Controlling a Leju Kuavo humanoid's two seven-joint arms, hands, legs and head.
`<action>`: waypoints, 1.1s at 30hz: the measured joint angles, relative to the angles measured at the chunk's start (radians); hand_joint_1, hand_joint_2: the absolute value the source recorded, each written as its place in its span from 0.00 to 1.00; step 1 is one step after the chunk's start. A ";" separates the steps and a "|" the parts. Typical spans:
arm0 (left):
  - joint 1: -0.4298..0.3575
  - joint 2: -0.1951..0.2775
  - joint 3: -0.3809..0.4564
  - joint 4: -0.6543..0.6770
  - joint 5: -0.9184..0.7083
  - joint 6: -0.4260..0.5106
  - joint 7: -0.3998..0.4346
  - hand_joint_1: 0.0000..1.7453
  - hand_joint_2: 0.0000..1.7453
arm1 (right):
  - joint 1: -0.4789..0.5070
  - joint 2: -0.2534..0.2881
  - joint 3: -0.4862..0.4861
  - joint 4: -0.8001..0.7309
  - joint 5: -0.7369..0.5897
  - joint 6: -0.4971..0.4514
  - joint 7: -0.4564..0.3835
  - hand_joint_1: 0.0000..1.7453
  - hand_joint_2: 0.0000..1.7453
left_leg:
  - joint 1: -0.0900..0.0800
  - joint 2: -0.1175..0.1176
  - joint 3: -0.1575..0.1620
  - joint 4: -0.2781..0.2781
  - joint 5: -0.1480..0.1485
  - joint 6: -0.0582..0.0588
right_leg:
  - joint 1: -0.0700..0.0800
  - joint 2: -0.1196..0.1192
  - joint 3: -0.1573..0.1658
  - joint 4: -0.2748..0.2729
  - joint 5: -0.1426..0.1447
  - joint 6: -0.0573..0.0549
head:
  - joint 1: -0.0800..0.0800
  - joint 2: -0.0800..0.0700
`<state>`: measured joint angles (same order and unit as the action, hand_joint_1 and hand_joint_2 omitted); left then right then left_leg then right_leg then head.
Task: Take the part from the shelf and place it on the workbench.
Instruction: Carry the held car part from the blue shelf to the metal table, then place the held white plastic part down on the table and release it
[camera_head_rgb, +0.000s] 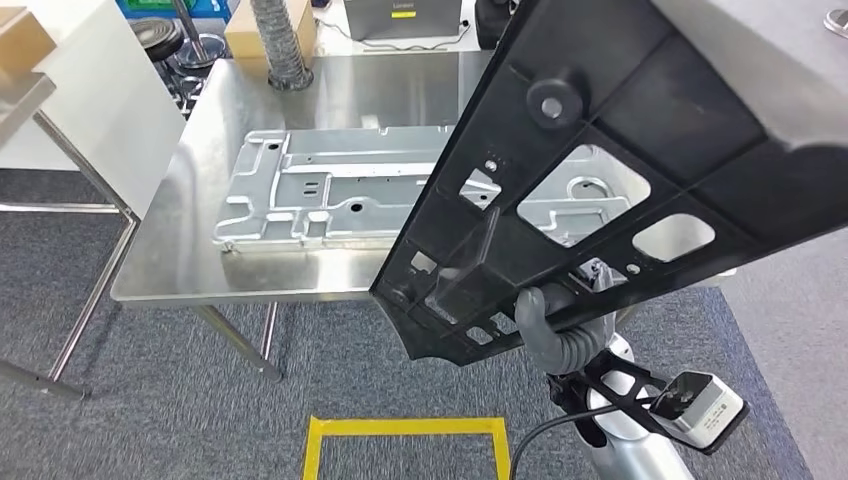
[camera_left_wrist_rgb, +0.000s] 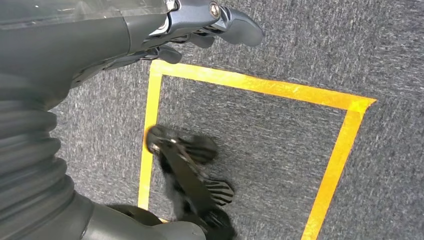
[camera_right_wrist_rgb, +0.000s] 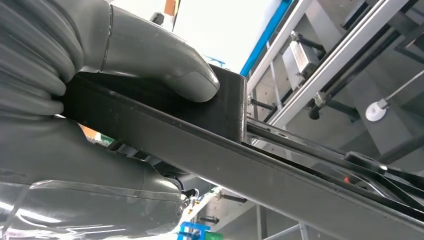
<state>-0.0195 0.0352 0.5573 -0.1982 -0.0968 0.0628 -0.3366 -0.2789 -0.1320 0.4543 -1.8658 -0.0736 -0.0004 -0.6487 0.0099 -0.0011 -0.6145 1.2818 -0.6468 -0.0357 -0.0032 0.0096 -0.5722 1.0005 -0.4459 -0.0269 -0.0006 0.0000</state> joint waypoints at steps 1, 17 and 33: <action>0.002 0.000 0.000 0.000 -0.001 0.000 0.000 0.00 1.00 | 0.001 0.000 0.000 0.000 0.000 0.000 0.000 1.00 1.00 | 0.000 0.000 -0.020 -0.003 -0.012 0.000 | 0.000 0.002 0.015 0.000 -0.012 0.000 | 0.000 0.000; 0.003 0.008 0.022 -0.002 -0.022 -0.009 -0.016 0.00 1.00 | 0.077 -0.001 -0.040 -0.126 0.202 -0.234 -0.006 1.00 1.00 | 0.001 -0.007 0.075 -0.266 0.161 0.053 | -0.009 -0.001 -0.094 0.263 -0.154 0.064 | 0.007 0.000; -0.017 0.022 0.068 -0.003 -0.101 -0.035 -0.030 0.00 1.00 | -0.664 -0.141 -0.250 0.584 1.390 -0.358 0.622 1.00 1.00 | 0.000 0.005 -0.098 -0.026 0.101 0.007 | 0.007 0.004 -0.001 0.023 -0.017 -0.004 | -0.007 0.000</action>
<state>-0.0368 0.0575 0.6255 -0.2010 -0.1979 0.0283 -0.3667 -0.9428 -0.2729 0.2045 -1.2821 1.3162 -0.3585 -0.0270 0.0099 0.0037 -0.7123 1.2553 -0.5459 -0.0289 0.0041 0.0141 -0.5736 1.0231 -0.4628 -0.0306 -0.0071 -0.0002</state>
